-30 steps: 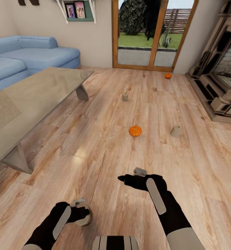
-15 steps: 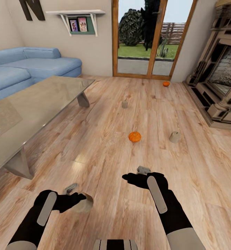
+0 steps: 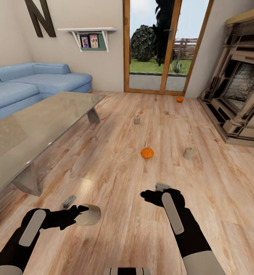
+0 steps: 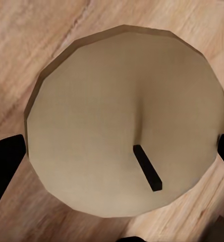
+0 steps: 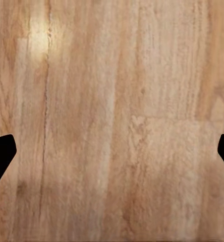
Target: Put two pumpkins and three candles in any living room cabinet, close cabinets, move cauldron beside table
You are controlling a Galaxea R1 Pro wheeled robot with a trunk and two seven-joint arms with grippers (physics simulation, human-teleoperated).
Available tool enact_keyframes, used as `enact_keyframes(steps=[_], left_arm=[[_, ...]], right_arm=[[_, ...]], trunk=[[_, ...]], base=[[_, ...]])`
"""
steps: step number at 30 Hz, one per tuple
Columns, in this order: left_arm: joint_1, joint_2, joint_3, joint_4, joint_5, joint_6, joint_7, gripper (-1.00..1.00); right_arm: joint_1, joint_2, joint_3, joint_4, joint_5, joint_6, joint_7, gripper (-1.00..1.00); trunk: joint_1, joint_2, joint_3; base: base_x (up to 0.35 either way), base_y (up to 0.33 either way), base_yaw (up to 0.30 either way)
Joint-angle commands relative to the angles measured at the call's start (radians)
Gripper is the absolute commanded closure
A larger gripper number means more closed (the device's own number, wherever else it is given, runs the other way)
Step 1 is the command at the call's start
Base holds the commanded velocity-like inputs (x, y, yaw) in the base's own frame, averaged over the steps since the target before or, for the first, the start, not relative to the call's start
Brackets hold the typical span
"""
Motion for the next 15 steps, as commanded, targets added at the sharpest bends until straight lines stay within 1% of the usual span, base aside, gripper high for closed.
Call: enact_keyframes(steps=[1,4,7,10,15], left_arm=[[0.0,0.0,-0.001,0.0,0.0,-0.001,0.0,1.0],[0.0,0.0,-0.001,0.001,-0.001,-0.003,0.0,1.0],[0.001,-0.001,-0.001,0.002,0.0,-0.004,0.001,1.0],[0.001,0.0,0.0,0.003,-0.001,-0.004,0.001,1.0],[0.001,0.0,0.0,0.003,0.0,-0.003,0.001,1.0]], right_arm=[[0.0,0.001,-0.002,0.001,-0.002,0.0,-0.024,-1.0],[0.0,0.001,-0.004,0.001,-0.016,0.0,-0.058,-1.0],[0.0,0.001,0.001,-0.004,-0.037,0.0,-0.066,-1.0],[0.0,0.009,0.004,-0.023,-0.047,-0.001,-0.068,-1.0],[0.0,0.015,0.005,-0.049,-0.059,-0.001,-0.067,-1.0]], trunk=[[0.0,0.0,0.004],[-0.002,0.001,0.016],[-0.003,0.002,0.027],[-0.004,0.002,0.039],[-0.007,0.004,0.054]], base=[[-0.01,0.0,0.0],[-0.004,0.0,0.0],[-0.001,0.0,0.0],[0.0,0.0,-0.01],[0.0,0.0,-0.131]])
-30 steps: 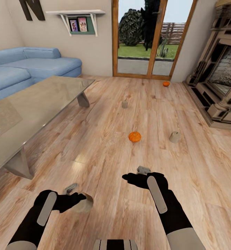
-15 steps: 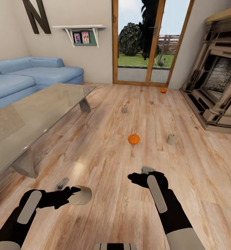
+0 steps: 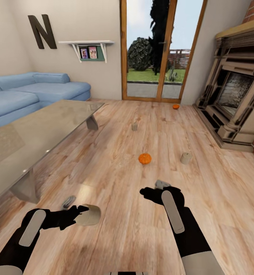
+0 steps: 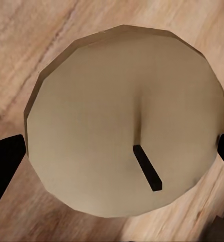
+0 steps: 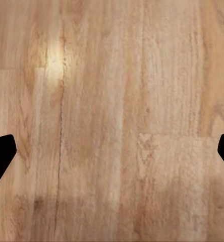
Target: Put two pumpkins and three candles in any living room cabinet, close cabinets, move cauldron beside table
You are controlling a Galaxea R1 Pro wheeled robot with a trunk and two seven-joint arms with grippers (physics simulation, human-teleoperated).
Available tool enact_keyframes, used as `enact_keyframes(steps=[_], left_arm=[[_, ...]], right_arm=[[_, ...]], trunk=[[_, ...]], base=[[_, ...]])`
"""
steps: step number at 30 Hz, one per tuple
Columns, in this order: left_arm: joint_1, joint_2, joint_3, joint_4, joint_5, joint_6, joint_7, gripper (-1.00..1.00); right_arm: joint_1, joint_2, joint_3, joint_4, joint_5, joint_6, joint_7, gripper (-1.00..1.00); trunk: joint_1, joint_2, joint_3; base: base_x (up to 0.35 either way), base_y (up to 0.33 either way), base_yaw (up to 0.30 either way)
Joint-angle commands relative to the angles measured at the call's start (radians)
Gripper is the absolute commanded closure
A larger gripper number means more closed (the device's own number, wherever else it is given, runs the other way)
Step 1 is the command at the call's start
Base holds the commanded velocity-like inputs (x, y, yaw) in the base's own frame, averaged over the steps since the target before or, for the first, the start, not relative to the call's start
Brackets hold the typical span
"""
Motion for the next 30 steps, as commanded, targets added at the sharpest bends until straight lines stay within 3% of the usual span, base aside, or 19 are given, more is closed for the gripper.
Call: enact_keyframes(steps=[1,11,30], left_arm=[[0.0,0.0,0.0,0.0,0.0,0.001,0.0,1.0],[0.0,0.001,0.0,0.0,0.001,0.002,0.0,1.0],[0.0,0.001,0.0,0.0,0.0,0.001,0.0,1.0]], right_arm=[[0.0,0.0,0.0,-0.002,-0.001,0.0,0.0,-1.0],[0.0,0.0,-0.002,-0.002,-0.003,0.002,0.0,-1.0],[0.0,0.0,-0.001,-0.002,-0.003,0.004,0.001,-1.0]], trunk=[[0.0,0.0,-0.001],[0.0,0.0,-0.009],[-0.009,0.004,0.054]], base=[[0.0,0.0,-0.189],[0.0,0.0,-0.24],[0.0,0.0,-0.26]])
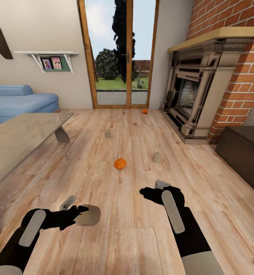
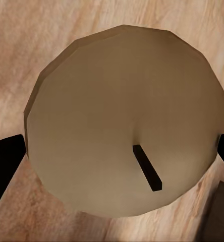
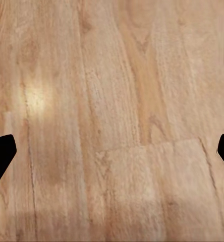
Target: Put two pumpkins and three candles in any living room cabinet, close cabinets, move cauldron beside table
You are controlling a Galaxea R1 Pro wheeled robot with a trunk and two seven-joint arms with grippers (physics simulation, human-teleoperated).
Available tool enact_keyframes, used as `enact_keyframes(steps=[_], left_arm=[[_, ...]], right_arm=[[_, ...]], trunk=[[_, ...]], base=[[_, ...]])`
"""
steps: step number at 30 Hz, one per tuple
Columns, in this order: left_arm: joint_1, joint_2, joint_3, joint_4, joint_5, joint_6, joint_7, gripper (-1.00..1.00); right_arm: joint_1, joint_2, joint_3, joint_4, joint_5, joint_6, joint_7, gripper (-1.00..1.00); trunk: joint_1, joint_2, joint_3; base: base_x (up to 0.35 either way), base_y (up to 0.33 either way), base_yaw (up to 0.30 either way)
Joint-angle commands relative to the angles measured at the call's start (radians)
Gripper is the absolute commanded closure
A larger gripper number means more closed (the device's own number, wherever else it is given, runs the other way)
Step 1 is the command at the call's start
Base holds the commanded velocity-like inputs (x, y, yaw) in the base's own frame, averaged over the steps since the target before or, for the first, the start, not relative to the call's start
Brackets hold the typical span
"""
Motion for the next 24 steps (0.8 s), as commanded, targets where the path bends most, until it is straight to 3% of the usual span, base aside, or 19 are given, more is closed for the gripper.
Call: enact_keyframes(steps=[1,11,14,24], left_arm=[[0.0,0.0,0.0,0.0,0.003,0.0,0.0,1.0],[0.0,0.0,0.0,0.0,0.003,0.0,0.0,1.0],[0.0,0.0,0.0,0.0,0.003,0.0,0.0,1.0],[0.001,-0.001,-0.002,0.0,-0.007,0.0,0.0,1.0]], right_arm=[[0.0,0.0,0.001,0.0,0.001,0.0,0.0,-1.0],[0.0,0.0,0.003,0.0,0.0,0.001,0.001,-1.0],[0.0,-0.001,0.003,0.001,0.001,0.0,0.002,-1.0],[0.0,-0.002,-0.001,0.009,0.001,-0.001,0.005,-1.0]], trunk=[[0.0,0.0,0.004],[-0.005,0.004,0.036],[-0.017,0.025,0.042],[-0.017,0.025,0.041]], base=[[0.0,0.0,-0.109],[0.0,0.0,-0.026],[0.0,0.0,-0.044],[0.03,-0.008,-0.003]])
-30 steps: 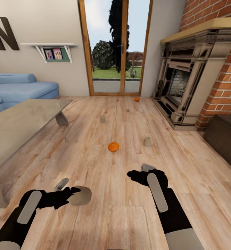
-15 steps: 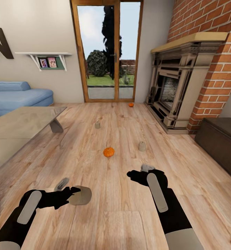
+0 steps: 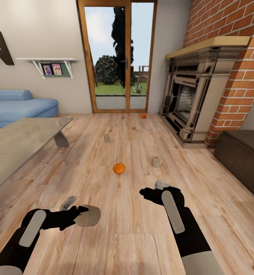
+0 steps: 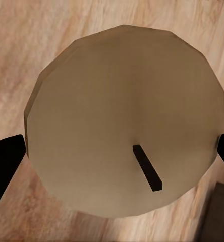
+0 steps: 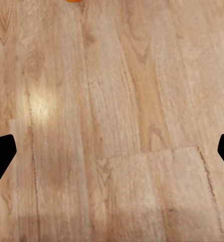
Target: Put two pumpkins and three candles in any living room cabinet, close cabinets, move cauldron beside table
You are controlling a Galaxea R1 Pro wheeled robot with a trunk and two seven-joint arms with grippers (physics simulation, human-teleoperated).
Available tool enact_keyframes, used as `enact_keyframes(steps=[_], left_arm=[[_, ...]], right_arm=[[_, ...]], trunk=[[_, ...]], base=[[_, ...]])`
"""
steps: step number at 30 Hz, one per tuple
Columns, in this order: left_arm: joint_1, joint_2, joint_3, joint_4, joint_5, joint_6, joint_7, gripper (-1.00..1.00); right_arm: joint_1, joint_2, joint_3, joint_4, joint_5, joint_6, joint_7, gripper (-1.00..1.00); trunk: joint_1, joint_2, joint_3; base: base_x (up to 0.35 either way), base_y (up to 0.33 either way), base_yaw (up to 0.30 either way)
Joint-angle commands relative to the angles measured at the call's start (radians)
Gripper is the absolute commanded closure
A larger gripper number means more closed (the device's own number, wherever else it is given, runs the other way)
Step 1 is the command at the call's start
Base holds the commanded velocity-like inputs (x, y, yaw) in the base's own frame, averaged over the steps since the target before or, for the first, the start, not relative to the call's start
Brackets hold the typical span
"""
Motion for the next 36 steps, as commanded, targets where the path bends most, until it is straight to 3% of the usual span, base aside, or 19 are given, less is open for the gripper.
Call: enact_keyframes(steps=[1,36], left_arm=[[0.0,0.0,0.001,0.0,0.001,0.0,0.0,1.0],[0.0,0.006,0.002,0.0,0.0,-0.003,0.002,1.0]], right_arm=[[0.0,0.0,0.0,-0.001,0.0,0.0,0.0,-1.0],[0.0,0.002,0.002,-0.008,-0.001,0.001,0.0,-1.0]], trunk=[[0.0,0.0,0.0],[0.0,0.0,0.0]], base=[[0.149,-0.063,0.0],[0.269,-0.158,0.0]])
